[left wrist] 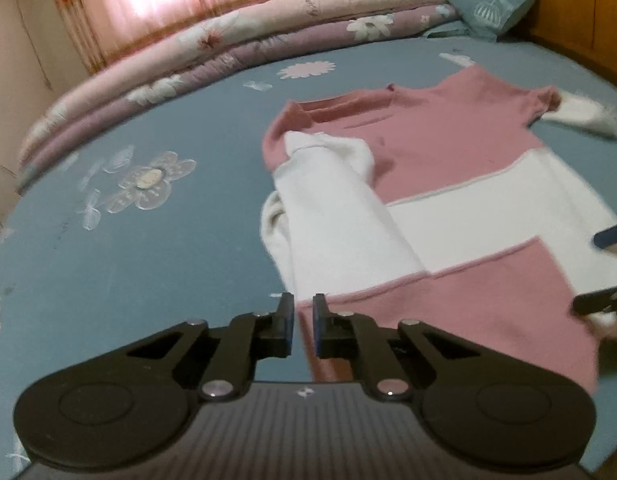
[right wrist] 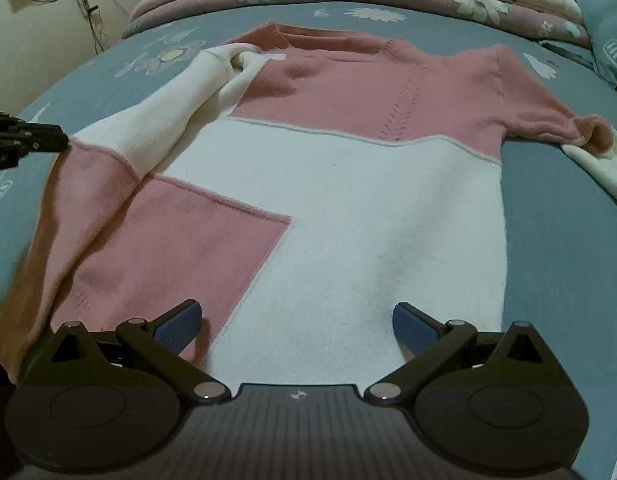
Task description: Fold clothes
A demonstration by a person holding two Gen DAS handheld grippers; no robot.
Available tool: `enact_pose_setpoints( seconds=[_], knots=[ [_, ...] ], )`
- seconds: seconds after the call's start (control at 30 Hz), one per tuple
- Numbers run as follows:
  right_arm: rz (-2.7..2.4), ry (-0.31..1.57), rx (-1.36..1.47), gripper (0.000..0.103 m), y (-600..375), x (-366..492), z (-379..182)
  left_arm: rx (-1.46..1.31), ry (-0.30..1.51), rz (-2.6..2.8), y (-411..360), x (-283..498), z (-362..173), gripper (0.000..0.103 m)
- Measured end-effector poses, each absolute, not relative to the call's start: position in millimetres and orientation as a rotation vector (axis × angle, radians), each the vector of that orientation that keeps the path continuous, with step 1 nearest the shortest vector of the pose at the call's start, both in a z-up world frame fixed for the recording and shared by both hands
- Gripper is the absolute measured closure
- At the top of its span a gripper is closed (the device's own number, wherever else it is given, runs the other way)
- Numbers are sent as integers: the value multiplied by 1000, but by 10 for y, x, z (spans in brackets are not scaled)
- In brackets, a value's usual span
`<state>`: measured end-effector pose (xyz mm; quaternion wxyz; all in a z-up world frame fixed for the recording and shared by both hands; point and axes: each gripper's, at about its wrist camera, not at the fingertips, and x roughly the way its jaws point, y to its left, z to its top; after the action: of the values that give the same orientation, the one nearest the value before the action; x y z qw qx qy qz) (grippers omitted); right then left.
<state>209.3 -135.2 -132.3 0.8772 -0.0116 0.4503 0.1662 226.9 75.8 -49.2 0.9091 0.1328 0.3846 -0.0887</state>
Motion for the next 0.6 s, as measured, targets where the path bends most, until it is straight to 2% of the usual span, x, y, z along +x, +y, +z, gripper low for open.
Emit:
enact_pose_setpoints(
  seconds=[0.07,0.17,0.2,0.27,0.4,0.6],
  knots=[
    [348,938,-23,0,-1355,2091,-1323,224,804,-219,825,2311,-445,96],
    [350,937,-22,0,-1358,2088,-1324,111,815,-194,985,2375,-462,81],
    [351,937,-22,0,-1360,2088,-1325,45,822,-188,1076,2396,-479,68],
    [350,937,-23,0,-1357,2090,-1326,-87,846,-191,1250,2435,-525,57],
    [349,937,-28,0,-1344,2096,-1329,-276,941,-250,1412,2506,-695,61],
    [346,931,-48,0,-1315,2086,-1337,-237,849,-374,1235,2372,-566,63]
  ],
)
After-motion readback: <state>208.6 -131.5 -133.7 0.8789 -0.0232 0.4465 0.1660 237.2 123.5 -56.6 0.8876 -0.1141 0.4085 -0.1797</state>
